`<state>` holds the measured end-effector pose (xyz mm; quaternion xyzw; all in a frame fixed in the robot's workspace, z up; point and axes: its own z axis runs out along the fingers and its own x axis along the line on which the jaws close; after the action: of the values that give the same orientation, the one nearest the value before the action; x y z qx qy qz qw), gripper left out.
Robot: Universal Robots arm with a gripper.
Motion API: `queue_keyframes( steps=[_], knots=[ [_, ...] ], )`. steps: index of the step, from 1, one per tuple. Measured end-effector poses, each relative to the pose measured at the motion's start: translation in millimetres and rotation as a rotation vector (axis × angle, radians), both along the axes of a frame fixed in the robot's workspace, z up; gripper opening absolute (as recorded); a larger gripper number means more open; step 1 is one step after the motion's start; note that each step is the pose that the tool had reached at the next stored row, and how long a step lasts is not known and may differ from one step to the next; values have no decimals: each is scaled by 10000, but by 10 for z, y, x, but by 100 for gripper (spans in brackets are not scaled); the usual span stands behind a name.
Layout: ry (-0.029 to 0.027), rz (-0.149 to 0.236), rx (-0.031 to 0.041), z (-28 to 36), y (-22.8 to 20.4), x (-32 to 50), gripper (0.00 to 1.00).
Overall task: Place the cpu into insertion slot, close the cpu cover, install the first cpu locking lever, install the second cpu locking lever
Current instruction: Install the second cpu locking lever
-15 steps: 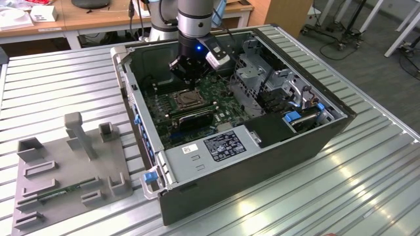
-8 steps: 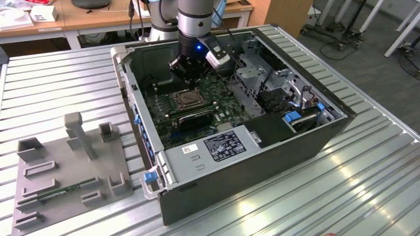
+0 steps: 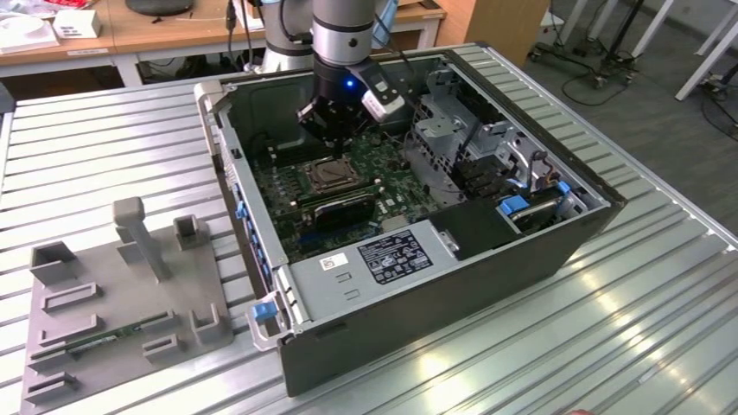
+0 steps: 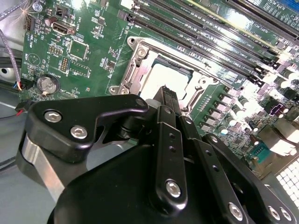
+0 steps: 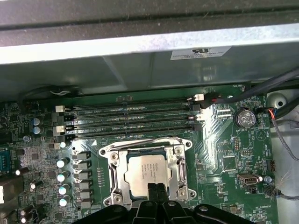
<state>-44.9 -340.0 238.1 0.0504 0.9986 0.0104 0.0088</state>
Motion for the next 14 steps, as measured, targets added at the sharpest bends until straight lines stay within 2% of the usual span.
queue_keyframes(
  steps=[6,14],
  knots=[
    [1,1,-1,0,-38,0,11],
    [1,0,-1,0,-157,0,11]
  ],
)
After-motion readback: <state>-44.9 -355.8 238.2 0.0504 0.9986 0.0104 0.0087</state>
